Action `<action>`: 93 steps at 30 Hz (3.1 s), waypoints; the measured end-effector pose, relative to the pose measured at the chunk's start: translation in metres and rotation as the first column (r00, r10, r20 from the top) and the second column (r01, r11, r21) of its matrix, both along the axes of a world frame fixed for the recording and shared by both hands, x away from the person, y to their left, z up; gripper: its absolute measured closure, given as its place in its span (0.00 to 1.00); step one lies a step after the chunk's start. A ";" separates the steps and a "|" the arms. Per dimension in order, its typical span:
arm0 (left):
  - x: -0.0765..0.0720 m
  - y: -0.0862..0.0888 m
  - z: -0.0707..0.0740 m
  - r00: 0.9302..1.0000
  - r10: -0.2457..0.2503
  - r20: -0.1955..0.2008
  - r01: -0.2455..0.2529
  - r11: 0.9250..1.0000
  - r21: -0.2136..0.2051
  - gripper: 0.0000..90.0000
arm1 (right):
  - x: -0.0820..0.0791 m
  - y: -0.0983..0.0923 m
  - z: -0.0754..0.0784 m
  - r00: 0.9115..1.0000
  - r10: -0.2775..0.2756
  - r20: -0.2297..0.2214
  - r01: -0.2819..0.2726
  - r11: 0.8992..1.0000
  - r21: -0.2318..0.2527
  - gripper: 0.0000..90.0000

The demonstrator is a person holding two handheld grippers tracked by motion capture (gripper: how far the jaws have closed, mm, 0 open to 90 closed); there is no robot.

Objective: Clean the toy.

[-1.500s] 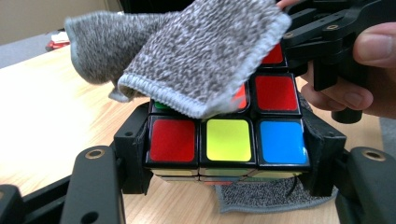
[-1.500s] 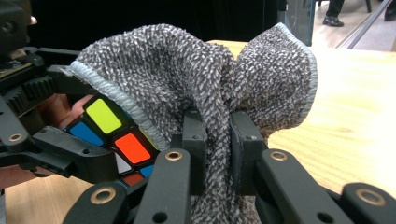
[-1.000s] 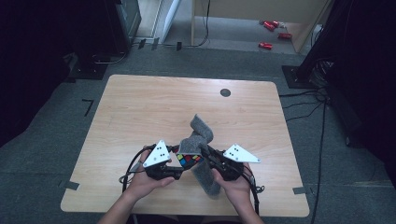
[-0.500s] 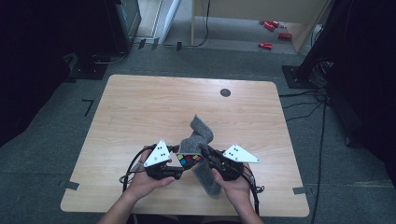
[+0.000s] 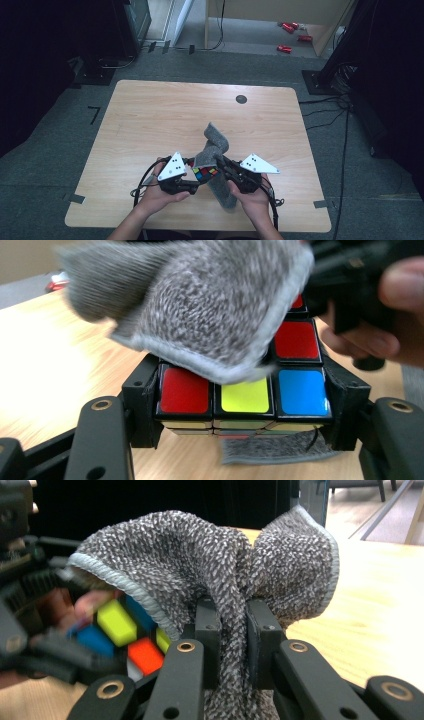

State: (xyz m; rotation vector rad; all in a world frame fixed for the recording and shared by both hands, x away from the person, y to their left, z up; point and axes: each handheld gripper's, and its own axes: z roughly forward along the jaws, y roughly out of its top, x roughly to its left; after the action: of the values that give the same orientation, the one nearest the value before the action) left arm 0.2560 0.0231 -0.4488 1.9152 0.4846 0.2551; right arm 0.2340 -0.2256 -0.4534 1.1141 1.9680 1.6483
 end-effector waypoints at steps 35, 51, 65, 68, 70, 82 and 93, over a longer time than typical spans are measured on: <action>0.007 0.015 0.005 0.999 0.028 -0.020 -0.030 0.996 -0.083 0.39 | 0.001 0.002 -0.005 1.000 -0.013 0.010 0.013 0.999 -0.035 0.89; 0.008 0.021 0.011 0.997 0.004 -0.072 -0.017 0.983 -0.183 0.39 | -0.009 0.043 -0.021 0.985 0.168 0.044 -0.158 0.973 -0.169 0.88; 0.011 0.020 0.008 0.994 0.013 -0.106 -0.032 0.982 -0.184 0.39 | -0.008 0.043 -0.026 0.982 0.183 0.040 -0.175 0.973 -0.148 0.85; 0.011 0.019 0.008 0.995 0.001 -0.104 -0.021 0.982 -0.190 0.39 | -0.006 0.038 -0.023 0.986 0.163 0.037 -0.156 0.977 -0.143 0.86; 0.010 0.018 0.009 0.996 -0.004 -0.093 -0.013 0.984 -0.178 0.39 | -0.004 0.027 -0.018 0.992 0.118 0.050 -0.112 0.988 -0.108 0.87; 0.012 0.020 0.008 0.993 -0.005 -0.117 -0.016 0.983 -0.182 0.39 | -0.007 0.041 -0.028 0.981 0.194 0.020 -0.190 0.975 -0.116 0.86; 0.011 0.019 0.009 0.993 0.000 -0.116 -0.020 0.985 -0.173 0.39 | 0.001 0.015 -0.019 0.991 0.126 0.039 -0.125 0.992 -0.035 0.87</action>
State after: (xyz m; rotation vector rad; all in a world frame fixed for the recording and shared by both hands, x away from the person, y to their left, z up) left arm 0.2674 0.0417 -0.4396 1.7638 0.5747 0.1047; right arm 0.2348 -0.2102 -0.4727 0.9549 2.0692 1.6813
